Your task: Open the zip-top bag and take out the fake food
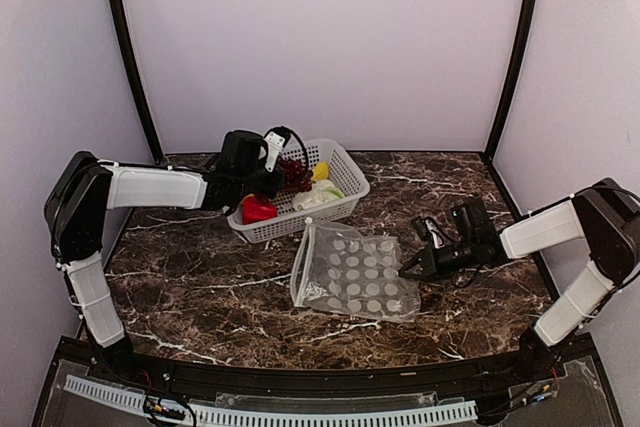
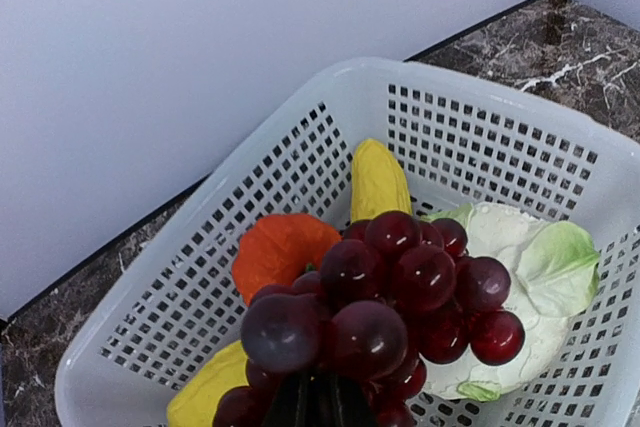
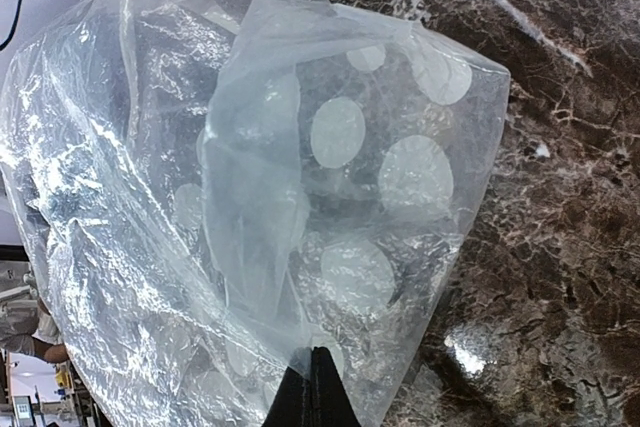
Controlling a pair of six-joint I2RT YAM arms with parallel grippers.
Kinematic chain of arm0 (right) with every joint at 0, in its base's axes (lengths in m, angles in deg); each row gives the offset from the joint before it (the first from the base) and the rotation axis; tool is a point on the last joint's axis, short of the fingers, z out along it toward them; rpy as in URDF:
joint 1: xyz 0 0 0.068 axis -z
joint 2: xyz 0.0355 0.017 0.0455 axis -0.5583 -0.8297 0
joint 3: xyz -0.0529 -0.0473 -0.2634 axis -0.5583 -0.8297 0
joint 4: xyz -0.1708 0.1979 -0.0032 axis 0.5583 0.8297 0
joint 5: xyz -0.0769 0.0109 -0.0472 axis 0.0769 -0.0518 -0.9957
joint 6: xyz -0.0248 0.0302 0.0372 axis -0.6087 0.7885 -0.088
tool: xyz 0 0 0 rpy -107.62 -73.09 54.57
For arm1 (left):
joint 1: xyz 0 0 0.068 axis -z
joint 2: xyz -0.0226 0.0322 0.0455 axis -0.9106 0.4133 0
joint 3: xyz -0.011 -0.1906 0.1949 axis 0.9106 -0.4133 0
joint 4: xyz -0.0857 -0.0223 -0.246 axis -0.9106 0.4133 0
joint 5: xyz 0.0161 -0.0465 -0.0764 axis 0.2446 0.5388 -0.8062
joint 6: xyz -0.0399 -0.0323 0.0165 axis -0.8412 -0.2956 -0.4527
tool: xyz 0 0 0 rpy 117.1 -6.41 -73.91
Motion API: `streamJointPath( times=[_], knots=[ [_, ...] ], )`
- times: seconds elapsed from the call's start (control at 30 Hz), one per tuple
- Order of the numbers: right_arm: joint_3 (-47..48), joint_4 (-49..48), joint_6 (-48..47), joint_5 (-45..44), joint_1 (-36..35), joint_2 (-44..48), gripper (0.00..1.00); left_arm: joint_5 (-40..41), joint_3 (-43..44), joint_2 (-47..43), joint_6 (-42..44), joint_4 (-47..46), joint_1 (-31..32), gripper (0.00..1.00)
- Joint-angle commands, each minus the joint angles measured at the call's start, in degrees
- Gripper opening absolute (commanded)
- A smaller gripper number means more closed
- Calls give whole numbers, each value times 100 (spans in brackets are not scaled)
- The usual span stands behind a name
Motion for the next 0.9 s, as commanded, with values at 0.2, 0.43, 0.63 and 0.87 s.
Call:
streamJointPath(
  times=[0.2,0.43,0.63,0.87],
  knots=[
    [115,-76,-66,170,26,27,0,-207,-198,-161,-509,130,-74,55],
    [305,-99,3,213,-178,-30,0,-406,-326,-753,-507,348,-74,72],
    [574,-66,121,93,-573,-111,0,-534,-395,-1168,-532,585,-74,83],
    [733,-186,430,-124,-1065,-139,0,-704,-568,-1805,-790,1180,-74,99]
  ],
)
